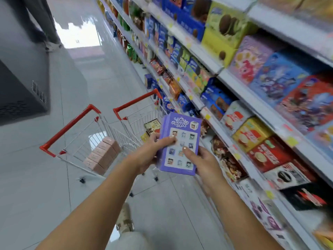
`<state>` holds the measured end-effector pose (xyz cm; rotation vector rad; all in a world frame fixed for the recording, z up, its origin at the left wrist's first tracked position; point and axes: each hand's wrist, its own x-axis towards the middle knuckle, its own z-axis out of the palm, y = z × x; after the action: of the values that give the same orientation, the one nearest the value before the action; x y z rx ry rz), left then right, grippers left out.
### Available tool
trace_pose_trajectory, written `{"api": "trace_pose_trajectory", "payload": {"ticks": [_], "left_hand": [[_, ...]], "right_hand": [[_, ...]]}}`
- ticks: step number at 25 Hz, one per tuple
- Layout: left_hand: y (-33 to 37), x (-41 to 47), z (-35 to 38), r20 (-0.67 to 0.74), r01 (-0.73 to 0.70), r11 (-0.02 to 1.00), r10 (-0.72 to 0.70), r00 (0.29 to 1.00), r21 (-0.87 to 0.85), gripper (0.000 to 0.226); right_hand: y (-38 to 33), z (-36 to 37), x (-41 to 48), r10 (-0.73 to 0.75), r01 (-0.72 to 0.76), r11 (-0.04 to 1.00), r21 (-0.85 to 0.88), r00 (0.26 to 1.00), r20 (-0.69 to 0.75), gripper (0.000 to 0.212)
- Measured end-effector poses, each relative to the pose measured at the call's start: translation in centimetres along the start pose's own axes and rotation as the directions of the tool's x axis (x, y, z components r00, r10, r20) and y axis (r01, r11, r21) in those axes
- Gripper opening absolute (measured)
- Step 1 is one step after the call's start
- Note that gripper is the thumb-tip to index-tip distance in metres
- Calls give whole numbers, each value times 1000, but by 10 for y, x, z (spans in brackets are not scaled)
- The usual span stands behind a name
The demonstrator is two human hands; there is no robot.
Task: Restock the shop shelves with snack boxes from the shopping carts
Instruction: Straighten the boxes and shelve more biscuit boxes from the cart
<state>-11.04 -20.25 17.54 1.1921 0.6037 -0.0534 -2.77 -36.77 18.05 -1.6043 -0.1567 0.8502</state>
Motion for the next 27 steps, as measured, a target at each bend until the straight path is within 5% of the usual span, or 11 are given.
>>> {"api": "trace_pose_trajectory", "payload": {"ticks": [3,7,10,16,20,24,27], "left_hand": [[-7,-50,62,58,-28,996,33,998,-80,54],[-18,-95,114,89,-47,992,58,994,-121,56],[-23,-123,143,163,-41,989,64,985,-141,48],[-64,-169,207,318,36,978,32,947,-206,58],[-108,-188,250,384,108,987,-56,922,-116,57],[-121,-218,320,477,108,994,-83,875,-25,61],[-128,-241,382,506,126,992,-99,857,-19,44]], "right_hand": [[-11,-63,-58,-29,29,989,147,1000,3,21],[-7,-113,-127,-15,12,905,425,1000,3,52],[4,-134,-173,-68,83,840,536,997,-49,50],[34,-143,-265,-216,301,934,190,904,-368,24],[50,-174,-329,-297,260,955,-145,801,-520,24],[56,-207,-392,-143,226,938,262,943,-300,47],[74,-249,-427,-95,167,928,332,970,-223,58]]}}
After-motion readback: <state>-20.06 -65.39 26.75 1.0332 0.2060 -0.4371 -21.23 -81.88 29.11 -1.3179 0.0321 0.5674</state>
